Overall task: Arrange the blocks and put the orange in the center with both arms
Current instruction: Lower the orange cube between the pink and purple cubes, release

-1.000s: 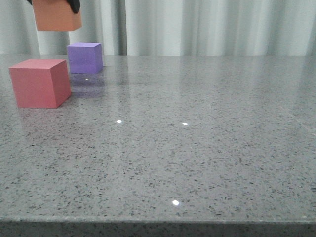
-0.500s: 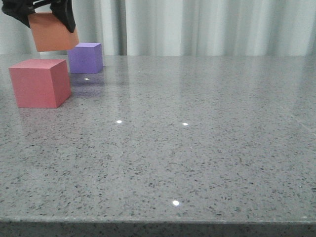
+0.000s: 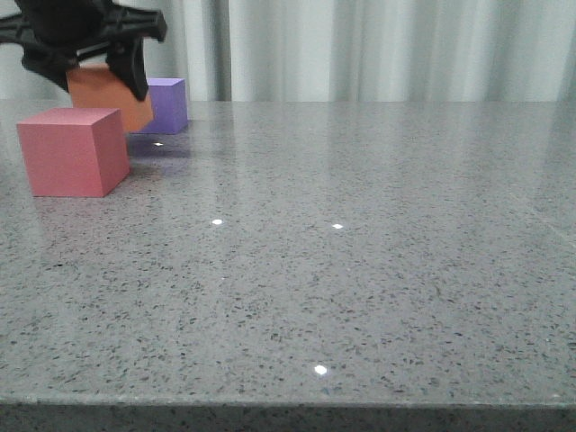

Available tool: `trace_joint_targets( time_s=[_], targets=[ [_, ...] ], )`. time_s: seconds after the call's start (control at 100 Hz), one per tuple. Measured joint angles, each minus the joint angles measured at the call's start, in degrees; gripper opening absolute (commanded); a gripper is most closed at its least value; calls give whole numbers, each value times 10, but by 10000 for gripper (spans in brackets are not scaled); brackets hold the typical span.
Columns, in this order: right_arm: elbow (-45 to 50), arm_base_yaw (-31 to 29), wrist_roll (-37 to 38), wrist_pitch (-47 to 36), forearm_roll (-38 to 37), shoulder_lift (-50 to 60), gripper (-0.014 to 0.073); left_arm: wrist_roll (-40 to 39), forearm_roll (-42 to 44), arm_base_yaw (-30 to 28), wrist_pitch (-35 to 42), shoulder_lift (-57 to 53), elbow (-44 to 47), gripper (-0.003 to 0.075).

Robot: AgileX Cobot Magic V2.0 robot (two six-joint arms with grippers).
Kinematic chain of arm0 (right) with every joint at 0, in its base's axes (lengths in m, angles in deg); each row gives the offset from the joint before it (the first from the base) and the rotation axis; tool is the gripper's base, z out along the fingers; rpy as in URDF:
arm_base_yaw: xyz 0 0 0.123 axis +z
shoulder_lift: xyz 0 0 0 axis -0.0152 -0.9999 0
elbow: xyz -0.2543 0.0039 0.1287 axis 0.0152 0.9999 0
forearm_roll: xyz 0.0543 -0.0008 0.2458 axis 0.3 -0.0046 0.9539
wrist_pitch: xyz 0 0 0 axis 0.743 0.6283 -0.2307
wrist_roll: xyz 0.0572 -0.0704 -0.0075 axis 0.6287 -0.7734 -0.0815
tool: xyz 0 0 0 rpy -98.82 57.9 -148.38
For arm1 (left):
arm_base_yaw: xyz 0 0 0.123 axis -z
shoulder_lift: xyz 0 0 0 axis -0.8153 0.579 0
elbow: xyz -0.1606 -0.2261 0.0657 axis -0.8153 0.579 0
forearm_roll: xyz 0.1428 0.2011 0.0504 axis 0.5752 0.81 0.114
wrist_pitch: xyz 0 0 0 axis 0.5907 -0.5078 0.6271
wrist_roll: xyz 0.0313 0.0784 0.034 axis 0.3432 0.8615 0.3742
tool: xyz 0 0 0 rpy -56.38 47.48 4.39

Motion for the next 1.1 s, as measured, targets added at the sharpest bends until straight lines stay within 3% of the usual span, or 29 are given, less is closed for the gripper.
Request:
trace_joint_targets(
  time_s=[0.5,0.61,0.68,0.83,0.88,1.1],
  targets=[
    [0,0,0,0,0,0,-69,1,0,4,2,17,2,214],
    [0,0,0,0,0,0,-69,1,1,4,2,17,2,220],
    [0,0,0,0,0,0,-69,1,3,4,2,17,2,292],
    [0,0,0,0,0,0,-69,1,9,6,2,17,2,613],
    [0,0,0,0,0,0,-69,1,10,6,2,17,2,675],
    [0,0,0,0,0,0,-69,1,10,7,1,17,2,688]
  ],
)
